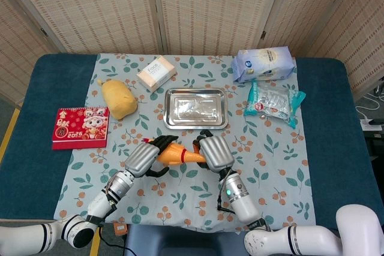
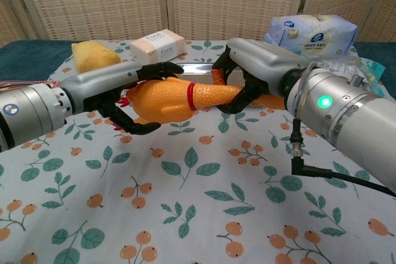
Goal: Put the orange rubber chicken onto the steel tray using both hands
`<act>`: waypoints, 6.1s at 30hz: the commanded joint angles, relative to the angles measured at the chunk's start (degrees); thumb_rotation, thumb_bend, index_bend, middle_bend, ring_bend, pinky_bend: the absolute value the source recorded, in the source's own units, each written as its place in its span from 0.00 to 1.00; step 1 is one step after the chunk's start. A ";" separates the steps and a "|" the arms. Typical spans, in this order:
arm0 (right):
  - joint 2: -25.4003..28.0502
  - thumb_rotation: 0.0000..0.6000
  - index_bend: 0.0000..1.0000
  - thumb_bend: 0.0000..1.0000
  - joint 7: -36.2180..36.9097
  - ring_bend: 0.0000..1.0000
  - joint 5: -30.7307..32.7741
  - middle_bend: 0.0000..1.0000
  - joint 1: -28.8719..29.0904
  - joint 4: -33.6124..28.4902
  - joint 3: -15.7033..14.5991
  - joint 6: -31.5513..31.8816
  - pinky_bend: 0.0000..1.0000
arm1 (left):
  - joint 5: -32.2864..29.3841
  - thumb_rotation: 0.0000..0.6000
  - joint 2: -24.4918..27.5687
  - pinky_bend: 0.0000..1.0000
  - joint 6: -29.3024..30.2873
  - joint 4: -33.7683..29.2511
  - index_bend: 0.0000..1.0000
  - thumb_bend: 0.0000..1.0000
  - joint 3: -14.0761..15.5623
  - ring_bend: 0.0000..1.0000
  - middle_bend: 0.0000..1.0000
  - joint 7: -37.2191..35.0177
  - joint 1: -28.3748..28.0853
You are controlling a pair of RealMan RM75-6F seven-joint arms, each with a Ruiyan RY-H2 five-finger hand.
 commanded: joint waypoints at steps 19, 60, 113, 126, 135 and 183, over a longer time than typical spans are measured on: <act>0.45 1.00 0.88 0.44 3.53 0.69 -3.23 0.52 -0.46 0.22 -0.62 0.98 1.00 | 2.71 1.00 -0.03 0.25 -0.79 1.58 0.03 0.34 1.15 0.15 0.10 -9.79 -1.67; 1.68 1.00 0.88 0.44 6.43 0.69 -5.34 0.52 -1.49 -0.61 -0.65 0.66 1.00 | 1.39 1.00 -4.02 0.40 2.57 3.46 0.42 0.48 0.69 0.38 0.45 -10.11 -1.82; 2.85 1.00 0.88 0.44 7.47 0.69 -5.56 0.53 -1.71 -1.27 -0.46 0.41 1.00 | -3.82 1.00 -0.89 0.16 -1.89 -0.10 0.01 0.43 0.00 0.02 0.05 -6.87 -3.55; 3.41 1.00 0.88 0.44 8.42 0.69 -5.78 0.53 -2.09 -0.67 -0.72 0.23 1.00 | -4.23 1.00 2.14 0.04 -1.64 -2.89 0.00 0.34 -1.48 0.00 0.00 -9.46 -3.35; 4.37 1.00 0.88 0.44 8.33 0.70 -5.28 0.53 -2.56 -0.20 -0.95 0.17 1.00 | -2.66 1.00 7.30 0.02 -2.16 -5.15 0.00 0.34 -2.70 0.00 0.00 -17.51 -2.31; -21.14 1.00 0.90 0.44 20.66 0.69 4.91 0.54 23.70 69.06 16.46 -17.35 0.87 | 3.90 1.00 9.46 0.01 2.41 10.95 0.00 0.32 3.33 0.00 0.00 -29.09 4.25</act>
